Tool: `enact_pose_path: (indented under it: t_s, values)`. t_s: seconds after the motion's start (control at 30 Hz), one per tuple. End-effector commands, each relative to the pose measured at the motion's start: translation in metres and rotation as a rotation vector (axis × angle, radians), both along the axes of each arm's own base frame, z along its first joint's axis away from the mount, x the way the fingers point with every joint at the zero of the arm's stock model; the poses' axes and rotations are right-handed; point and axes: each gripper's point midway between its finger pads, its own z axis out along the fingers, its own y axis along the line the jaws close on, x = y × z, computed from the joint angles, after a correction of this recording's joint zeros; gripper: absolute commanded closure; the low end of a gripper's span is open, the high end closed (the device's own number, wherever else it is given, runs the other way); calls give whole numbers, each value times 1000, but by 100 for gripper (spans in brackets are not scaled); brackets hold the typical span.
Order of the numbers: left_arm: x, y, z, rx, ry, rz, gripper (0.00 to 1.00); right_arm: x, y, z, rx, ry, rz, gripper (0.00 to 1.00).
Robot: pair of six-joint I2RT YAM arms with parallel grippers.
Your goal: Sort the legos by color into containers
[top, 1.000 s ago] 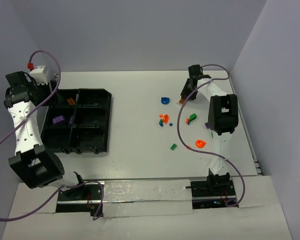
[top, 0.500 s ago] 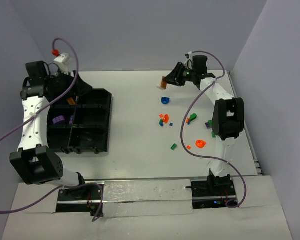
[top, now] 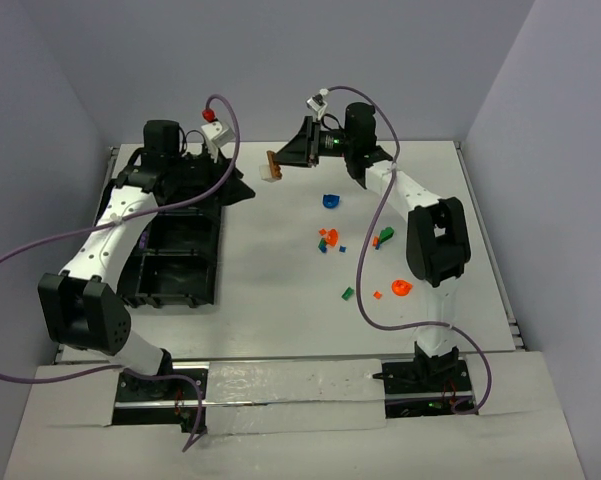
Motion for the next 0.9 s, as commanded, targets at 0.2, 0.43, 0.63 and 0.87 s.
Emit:
enact_pose_path:
  t_s: [0.2, 0.43, 0.63, 0.87]
  values:
    - [19, -21, 23, 5, -239, -1, 21, -31, 5, 61, 109, -109, 85, 100]
    - [13, -30, 30, -31, -346, -40, 22, -39, 8, 67, 130, -104, 120, 100]
    - [14, -36, 38, -45, -382, -58, 22, -42, 10, 66, 123, -104, 134, 100]
    - [9, -41, 47, -58, -414, -93, 22, -43, 13, 60, 98, -111, 136, 100]
